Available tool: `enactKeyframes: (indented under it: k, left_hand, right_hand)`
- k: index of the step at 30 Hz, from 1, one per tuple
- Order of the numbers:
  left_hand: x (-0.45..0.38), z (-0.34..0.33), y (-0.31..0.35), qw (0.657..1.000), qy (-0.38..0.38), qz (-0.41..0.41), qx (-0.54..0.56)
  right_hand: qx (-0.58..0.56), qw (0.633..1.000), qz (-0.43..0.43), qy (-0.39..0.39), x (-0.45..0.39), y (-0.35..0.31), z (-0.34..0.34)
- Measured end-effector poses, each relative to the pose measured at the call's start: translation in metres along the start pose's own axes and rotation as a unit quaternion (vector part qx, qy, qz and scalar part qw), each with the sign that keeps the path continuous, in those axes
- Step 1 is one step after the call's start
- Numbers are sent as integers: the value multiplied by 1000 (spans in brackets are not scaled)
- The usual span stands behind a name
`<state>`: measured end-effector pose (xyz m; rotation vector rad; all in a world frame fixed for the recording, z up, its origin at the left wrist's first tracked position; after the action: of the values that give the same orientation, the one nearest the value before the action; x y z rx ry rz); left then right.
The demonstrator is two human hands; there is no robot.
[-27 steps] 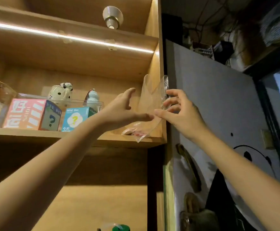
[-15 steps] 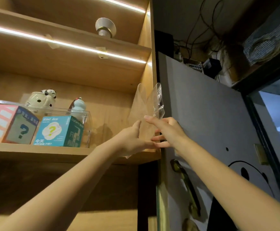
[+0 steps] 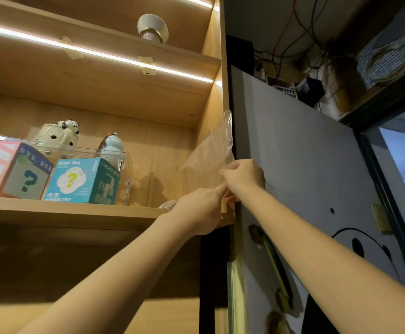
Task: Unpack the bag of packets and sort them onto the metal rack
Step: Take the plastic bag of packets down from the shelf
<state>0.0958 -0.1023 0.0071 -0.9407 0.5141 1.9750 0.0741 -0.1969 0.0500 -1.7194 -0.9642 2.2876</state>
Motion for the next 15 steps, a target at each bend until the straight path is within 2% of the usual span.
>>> enactKeyframes:
  k: [5,7,10,12,15]
  left_hand:
    - [-3,5,6,1000,-16,-18,19]
    - [-1,10,11,997,-40,-7,72]
    - [4,28,11,989,-37,11,144]
    - [4,44,5,979,0,17,205]
    - [4,61,-15,944,28,85,316]
  right_hand:
    - [-12,998,28,56,-1,2,5]
    - [-15,997,48,63,1,2,11]
    - [-43,996,54,55,5,4,19]
    - [-63,995,57,45,5,3,21]
    - [-86,994,59,43,4,-1,30]
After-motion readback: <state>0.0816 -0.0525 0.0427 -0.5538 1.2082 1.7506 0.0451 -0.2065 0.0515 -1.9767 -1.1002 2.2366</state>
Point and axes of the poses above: each hand's wrist, its own x-axis away from the middle knuckle, its own z-axis out of the back of the hand, y = z × x, the point moved 3 cm from there along -x, towards the middle knuckle, and after that the axes turned 10 degrees about x, right-handed, at the moved point
